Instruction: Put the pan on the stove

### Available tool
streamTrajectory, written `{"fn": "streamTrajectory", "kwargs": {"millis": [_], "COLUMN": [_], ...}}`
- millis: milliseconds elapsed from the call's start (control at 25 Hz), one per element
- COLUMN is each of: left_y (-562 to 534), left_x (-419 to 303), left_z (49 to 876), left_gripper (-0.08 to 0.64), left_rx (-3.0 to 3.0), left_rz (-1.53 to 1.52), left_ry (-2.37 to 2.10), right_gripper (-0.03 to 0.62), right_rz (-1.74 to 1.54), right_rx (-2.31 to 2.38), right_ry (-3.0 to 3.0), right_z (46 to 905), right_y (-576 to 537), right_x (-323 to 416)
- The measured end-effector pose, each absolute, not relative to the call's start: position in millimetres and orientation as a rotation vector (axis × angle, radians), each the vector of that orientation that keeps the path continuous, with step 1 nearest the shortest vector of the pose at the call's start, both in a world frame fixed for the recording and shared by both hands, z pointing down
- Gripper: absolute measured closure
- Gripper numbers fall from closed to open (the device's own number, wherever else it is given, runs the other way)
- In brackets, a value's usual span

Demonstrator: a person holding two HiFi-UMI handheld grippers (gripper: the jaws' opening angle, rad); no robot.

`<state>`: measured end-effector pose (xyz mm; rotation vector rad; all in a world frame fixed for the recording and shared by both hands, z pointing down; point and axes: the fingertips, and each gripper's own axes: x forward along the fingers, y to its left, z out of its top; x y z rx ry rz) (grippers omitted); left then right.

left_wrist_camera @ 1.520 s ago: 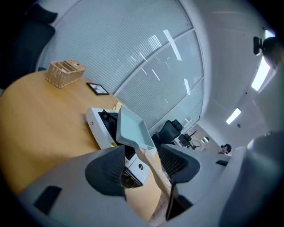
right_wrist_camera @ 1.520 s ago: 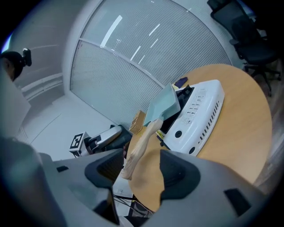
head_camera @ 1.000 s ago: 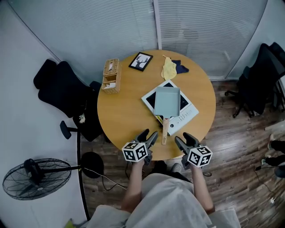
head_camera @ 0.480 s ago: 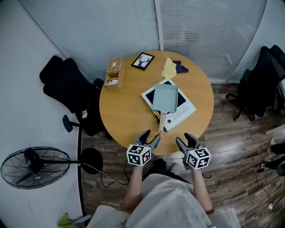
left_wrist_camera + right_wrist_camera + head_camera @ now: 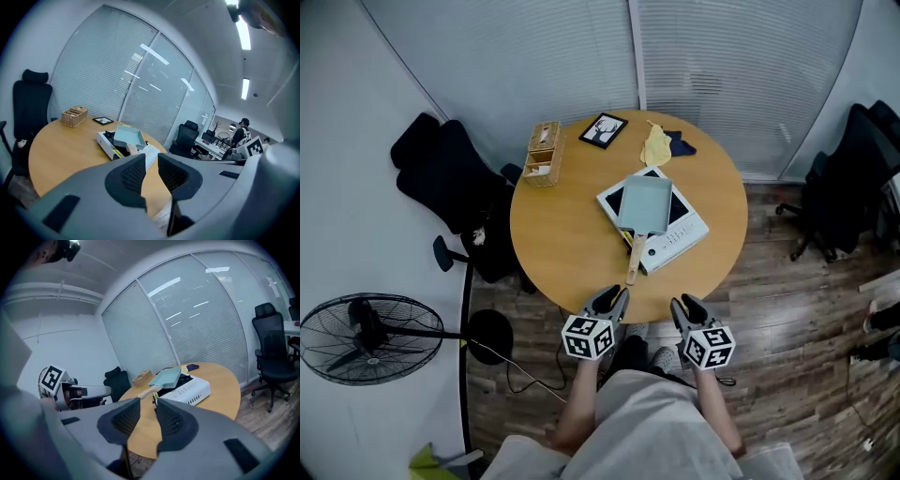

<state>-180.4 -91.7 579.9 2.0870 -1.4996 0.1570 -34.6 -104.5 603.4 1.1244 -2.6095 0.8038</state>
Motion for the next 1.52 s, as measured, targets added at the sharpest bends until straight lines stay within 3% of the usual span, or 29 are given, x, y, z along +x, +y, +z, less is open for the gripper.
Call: {"fn": "streamTrajectory", "kwargs": {"millis": [240,440,1520], "left_y": [-83.9,-79.8,-81.2], "left_x": [-172.9,-174.8,-191.6], "left_z": [583.3,582.3,582.0], "left_gripper": [0.518,0.532,0.531], "left_rx": [2.082,2.078,2.039], "left_rz": [0.193,0.208,0.195], "left_ry": [-1.565,-1.601,-1.7], "right_gripper": [0.53,0.566,0.569], "right_rz": [0.782,0.766,0.711], "right_rx": [1.139,1.125,1.095], "right_ry": [-2.625,-2.665,-2.647], "right_z": [609.4,603.2,607.1], "right_y": [-98.6,-107.4,-109.6], "right_x": [-17.2,-12.6,-14.2]}}
